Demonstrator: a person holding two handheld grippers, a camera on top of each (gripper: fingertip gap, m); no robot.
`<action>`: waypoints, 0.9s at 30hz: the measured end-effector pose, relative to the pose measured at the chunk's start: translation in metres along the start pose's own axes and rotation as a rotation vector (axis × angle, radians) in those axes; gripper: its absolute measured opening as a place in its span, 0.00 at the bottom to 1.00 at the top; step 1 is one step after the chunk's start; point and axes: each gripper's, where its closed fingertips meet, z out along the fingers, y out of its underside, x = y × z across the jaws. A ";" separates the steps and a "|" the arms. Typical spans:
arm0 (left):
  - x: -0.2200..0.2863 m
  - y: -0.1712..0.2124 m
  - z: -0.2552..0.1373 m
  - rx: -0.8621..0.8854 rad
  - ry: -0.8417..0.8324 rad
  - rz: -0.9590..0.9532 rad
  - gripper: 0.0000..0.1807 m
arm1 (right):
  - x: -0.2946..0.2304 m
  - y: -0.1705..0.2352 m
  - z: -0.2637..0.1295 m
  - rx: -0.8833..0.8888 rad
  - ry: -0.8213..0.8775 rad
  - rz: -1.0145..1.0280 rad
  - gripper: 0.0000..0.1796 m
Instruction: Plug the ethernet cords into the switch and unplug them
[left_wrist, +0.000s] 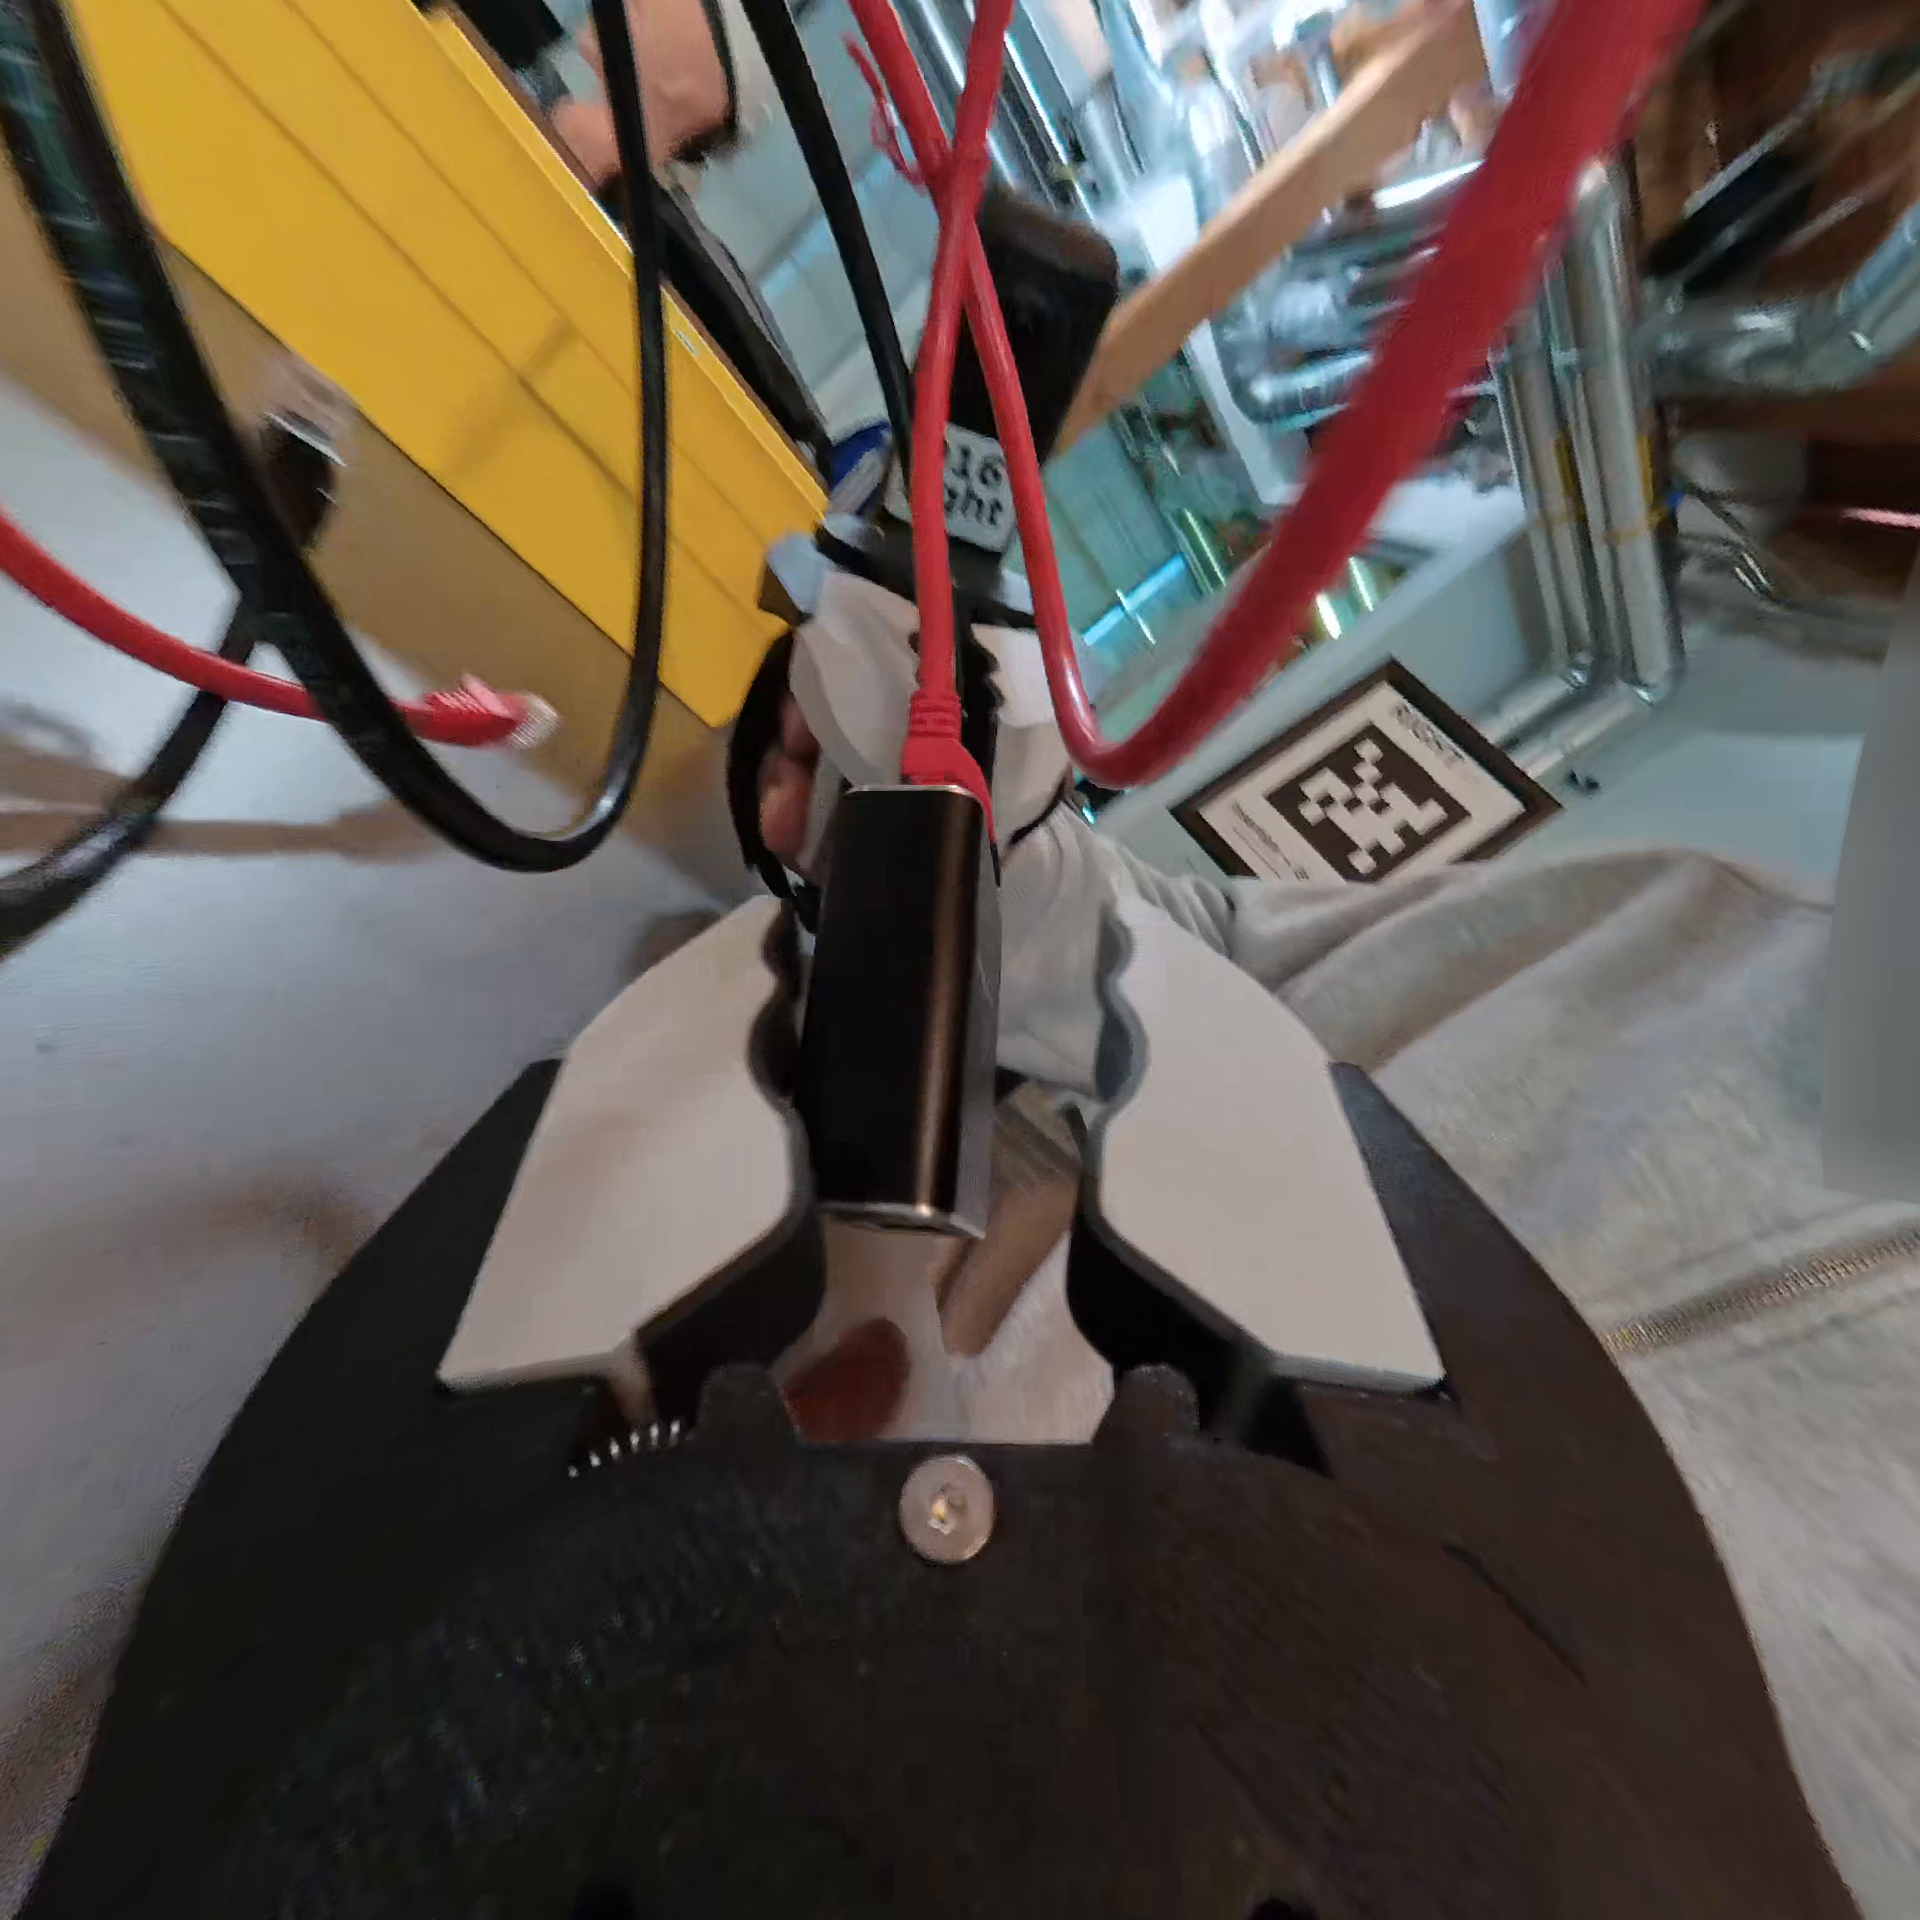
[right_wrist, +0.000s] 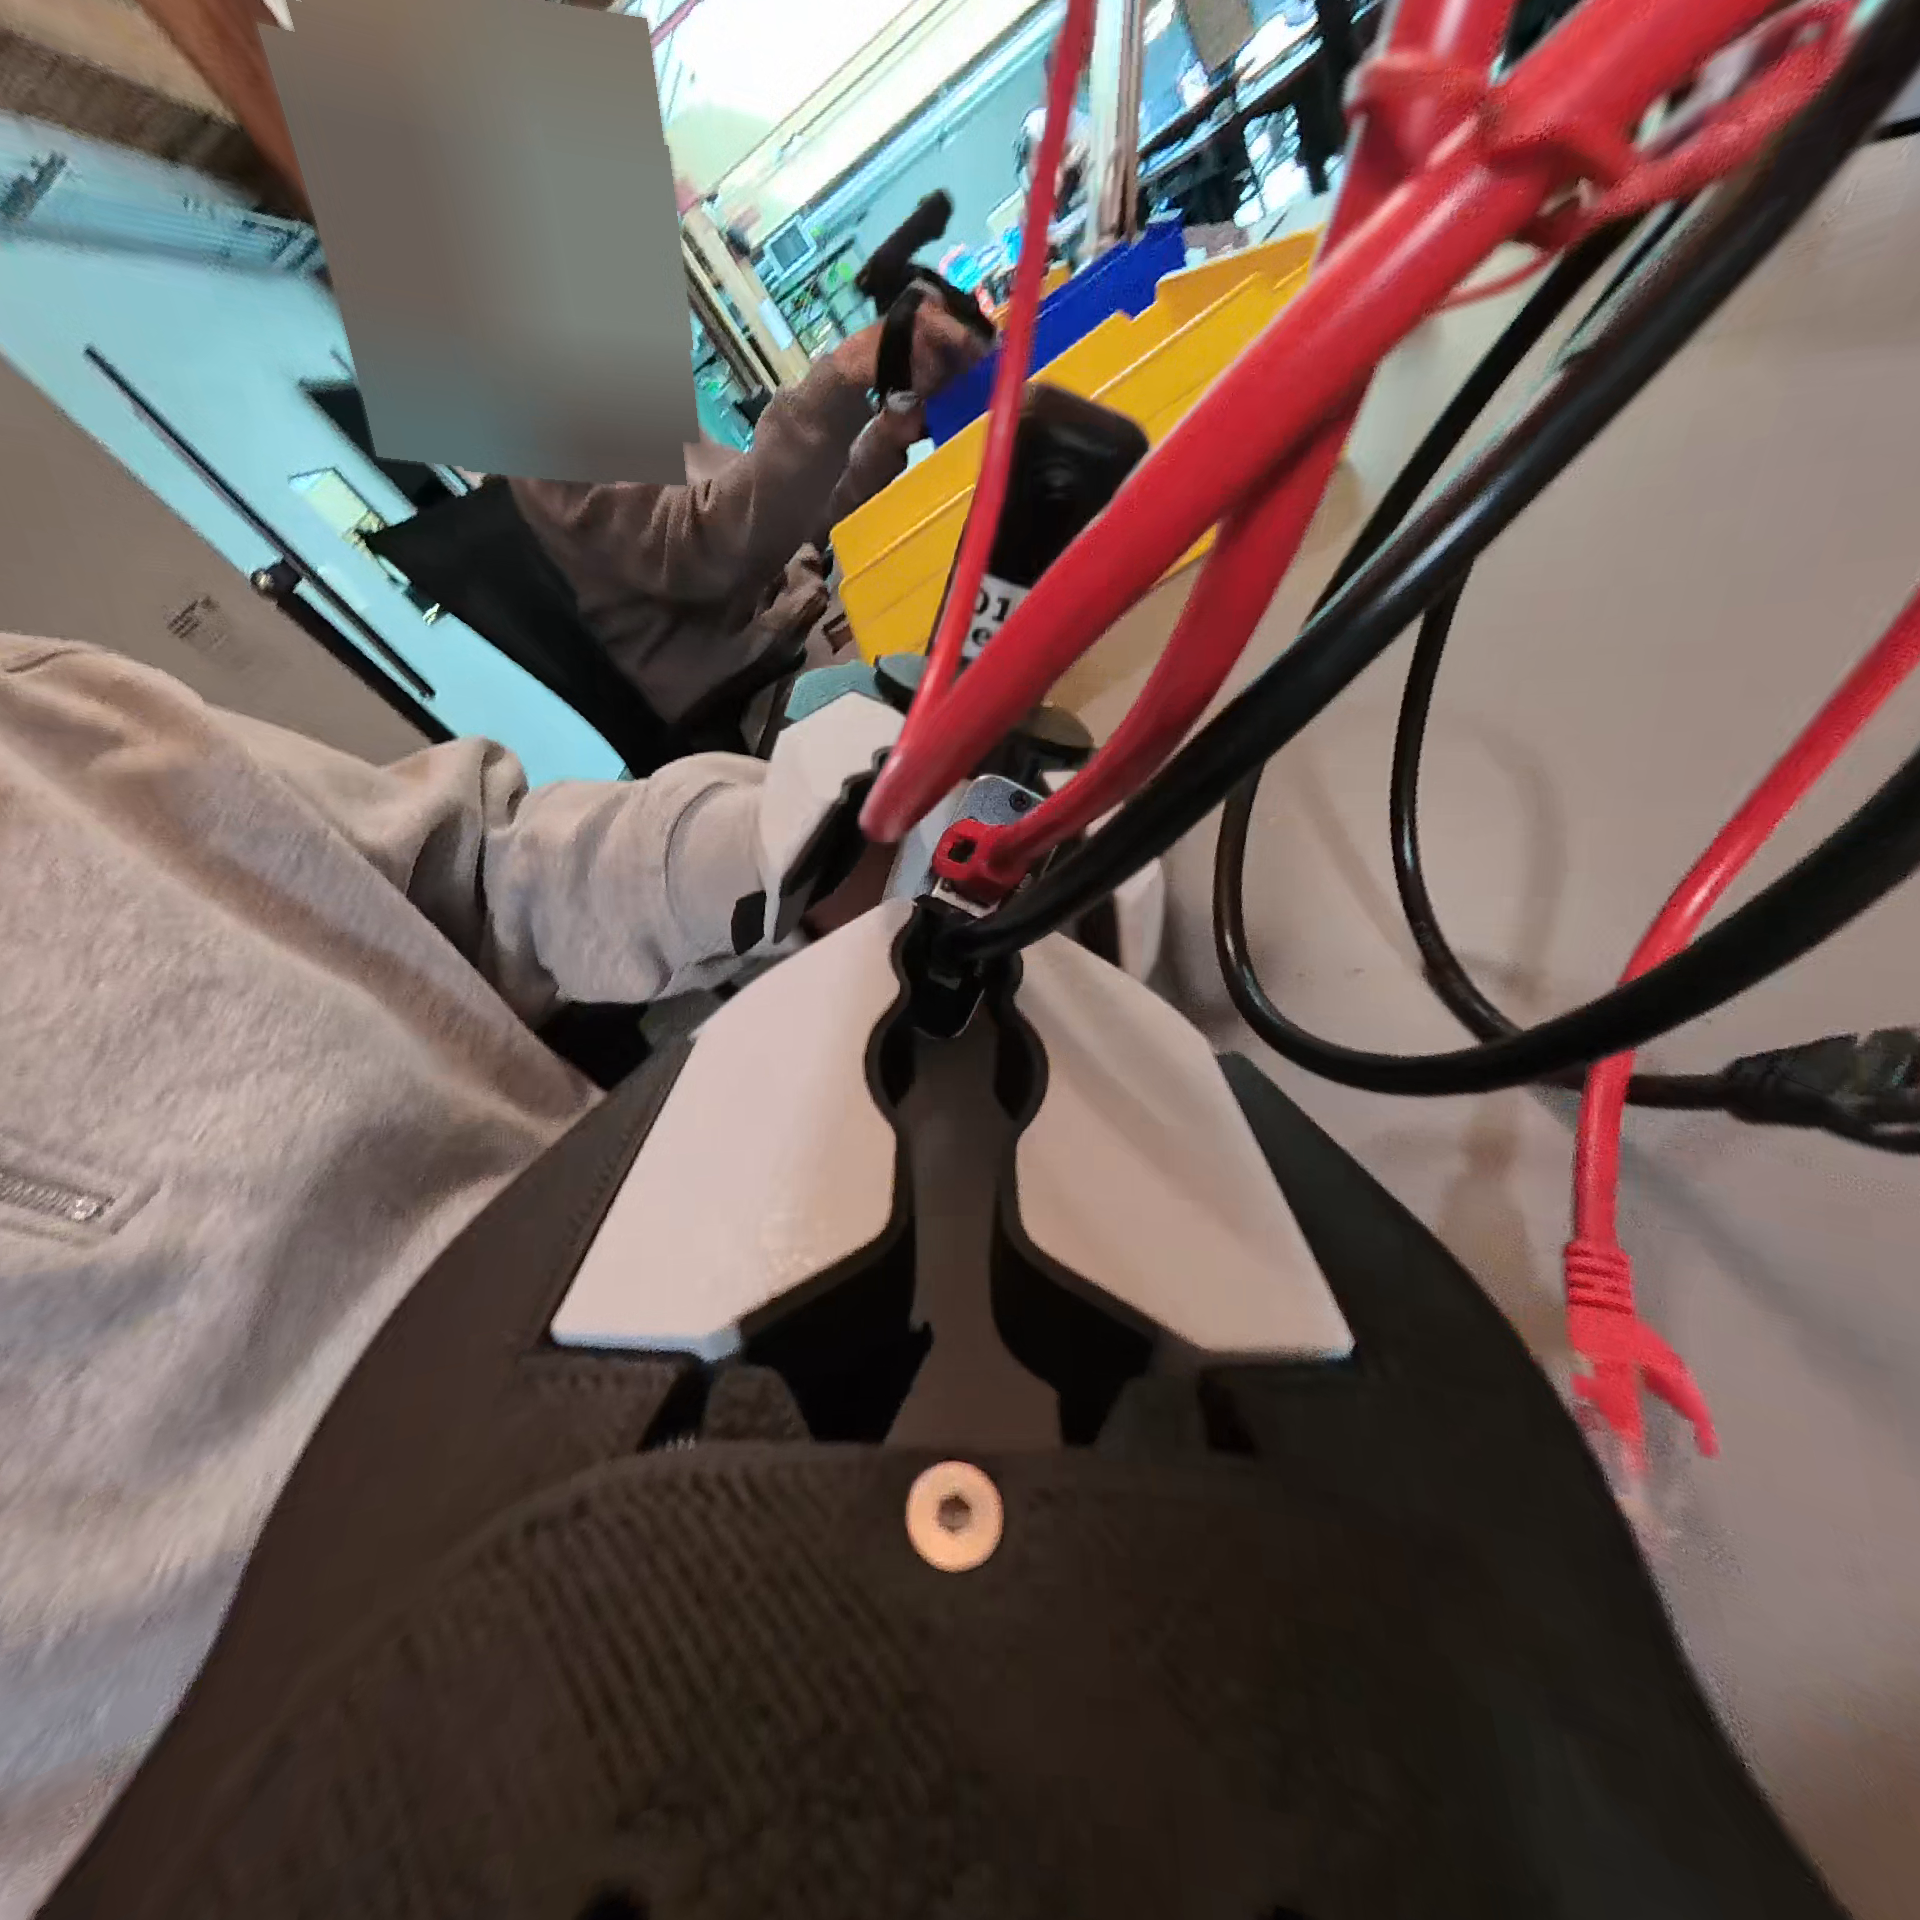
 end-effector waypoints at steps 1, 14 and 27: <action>0.002 0.005 0.001 -0.036 0.019 -0.013 0.23 | -0.002 0.002 0.000 -0.016 -0.018 0.001 0.05; -0.011 0.000 -0.006 -0.003 -0.054 -0.065 0.14 | 0.020 0.004 -0.002 -0.003 0.149 -0.008 0.12; -0.018 -0.003 -0.010 0.000 -0.168 0.033 0.14 | 0.015 0.008 0.003 0.050 0.048 0.189 0.13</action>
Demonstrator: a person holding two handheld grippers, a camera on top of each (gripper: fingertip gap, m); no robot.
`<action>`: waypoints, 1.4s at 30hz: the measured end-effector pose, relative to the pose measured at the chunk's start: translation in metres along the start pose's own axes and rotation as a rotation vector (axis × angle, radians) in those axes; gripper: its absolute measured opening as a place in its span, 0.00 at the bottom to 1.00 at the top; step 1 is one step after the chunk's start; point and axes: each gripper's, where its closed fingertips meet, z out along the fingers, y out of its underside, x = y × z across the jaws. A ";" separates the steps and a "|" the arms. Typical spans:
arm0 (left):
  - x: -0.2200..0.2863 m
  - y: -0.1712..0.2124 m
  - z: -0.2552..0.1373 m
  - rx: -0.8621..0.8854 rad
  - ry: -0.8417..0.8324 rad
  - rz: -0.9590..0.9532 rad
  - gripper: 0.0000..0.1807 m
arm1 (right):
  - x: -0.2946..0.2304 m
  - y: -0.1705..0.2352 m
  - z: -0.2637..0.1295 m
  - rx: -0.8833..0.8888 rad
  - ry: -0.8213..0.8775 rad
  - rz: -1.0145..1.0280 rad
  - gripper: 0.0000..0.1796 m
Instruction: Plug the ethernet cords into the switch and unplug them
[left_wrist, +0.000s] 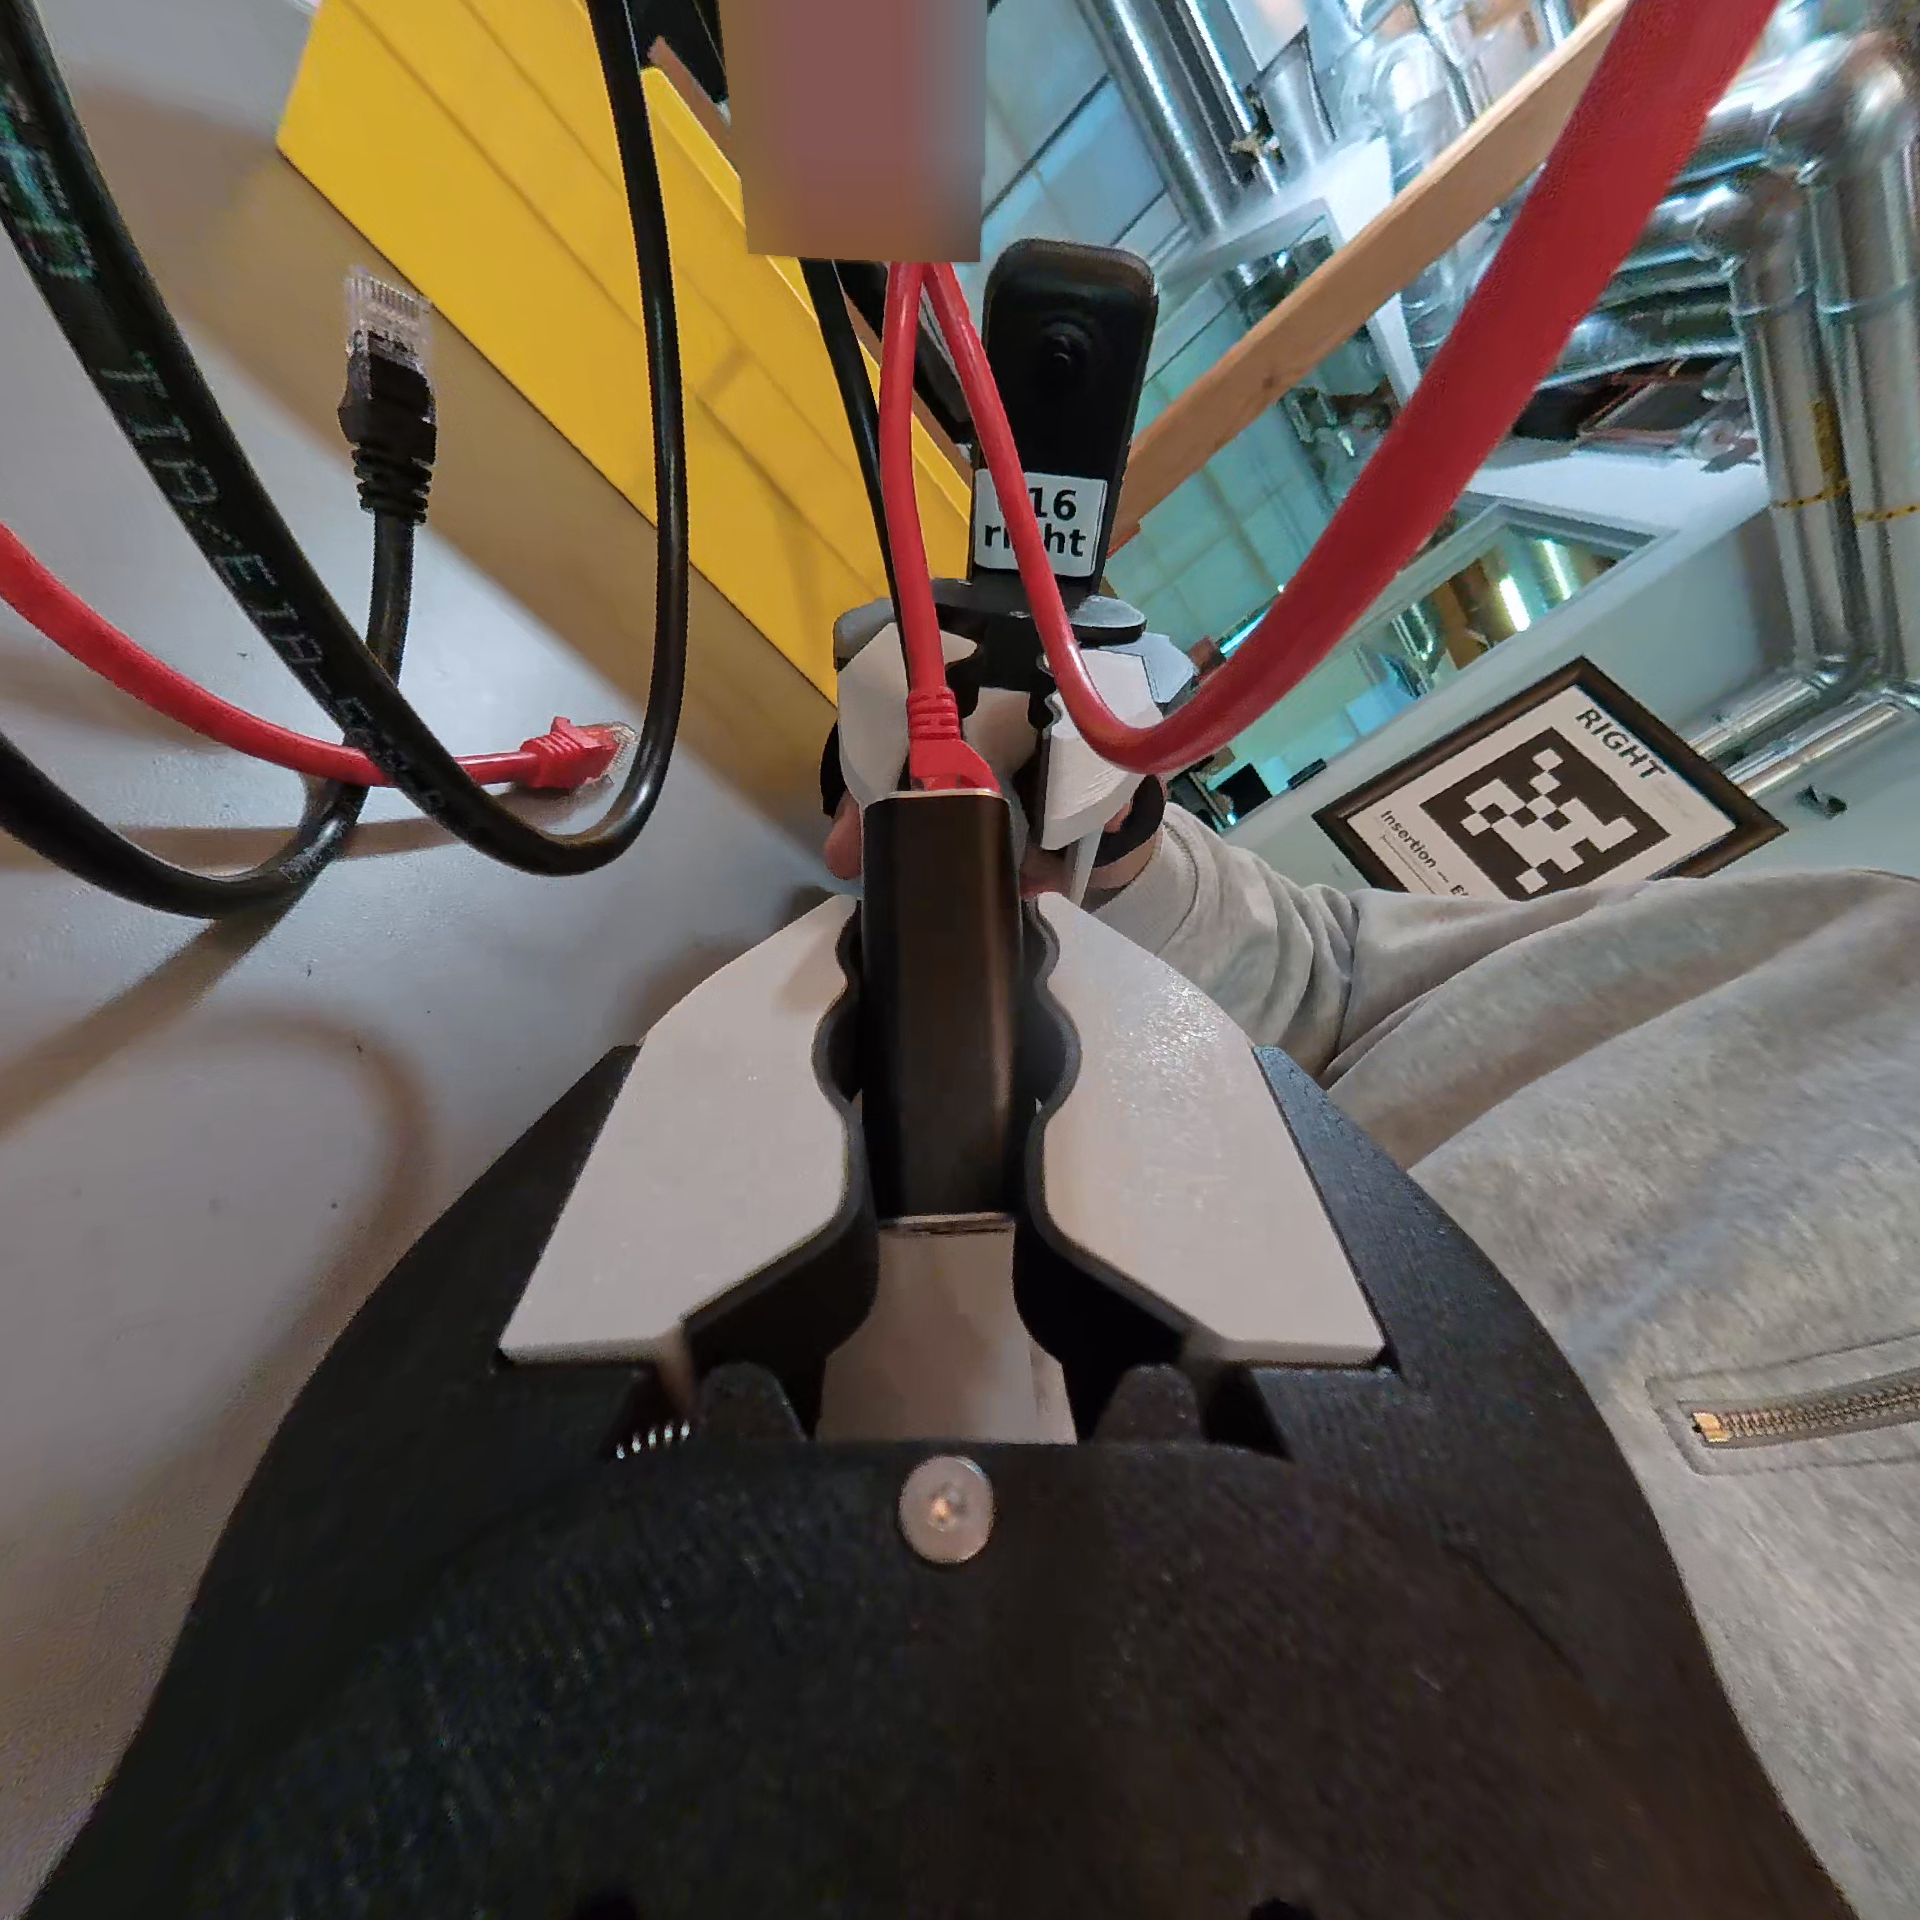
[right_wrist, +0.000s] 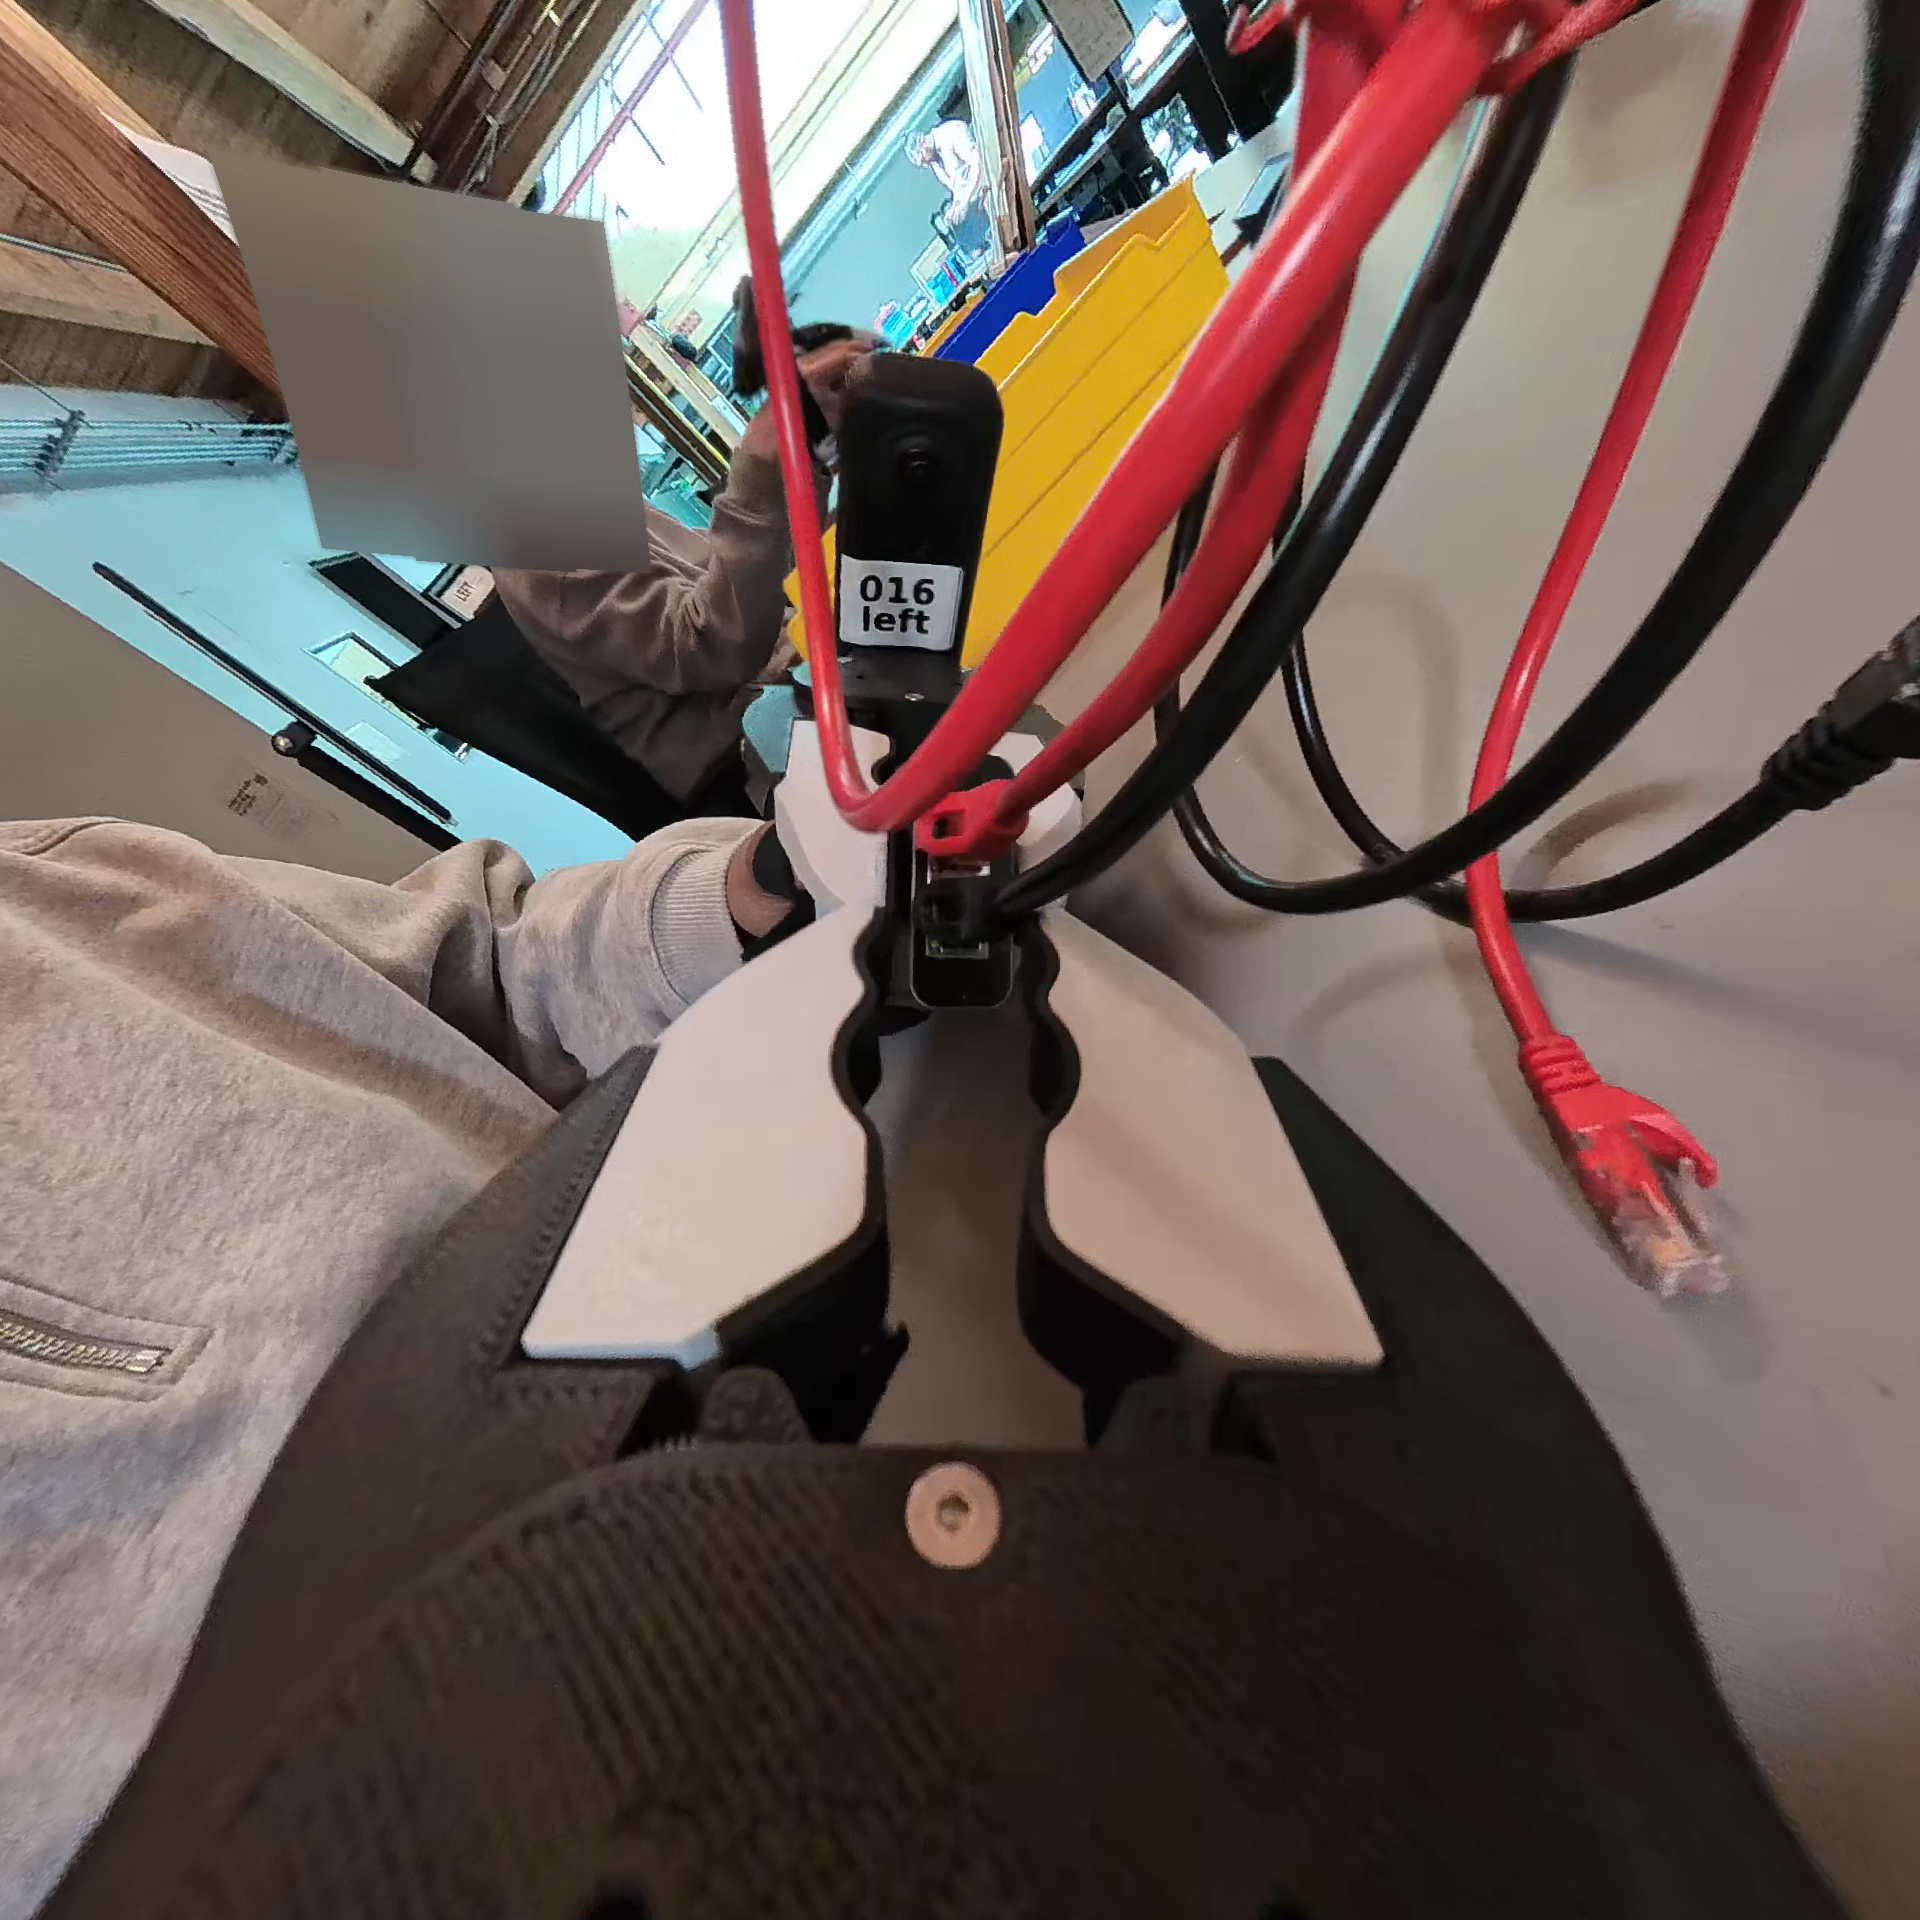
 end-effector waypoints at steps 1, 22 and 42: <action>0.000 0.000 0.000 0.003 0.004 0.000 0.14 | 0.000 0.000 0.000 0.002 -0.002 0.002 0.14; 0.006 0.002 0.002 -0.016 0.009 0.073 0.14 | -0.004 0.002 0.006 -0.002 -0.004 -0.043 0.11; 0.001 0.003 0.002 -0.027 -0.030 0.067 0.14 | 0.001 0.005 0.006 -0.039 0.036 -0.084 0.11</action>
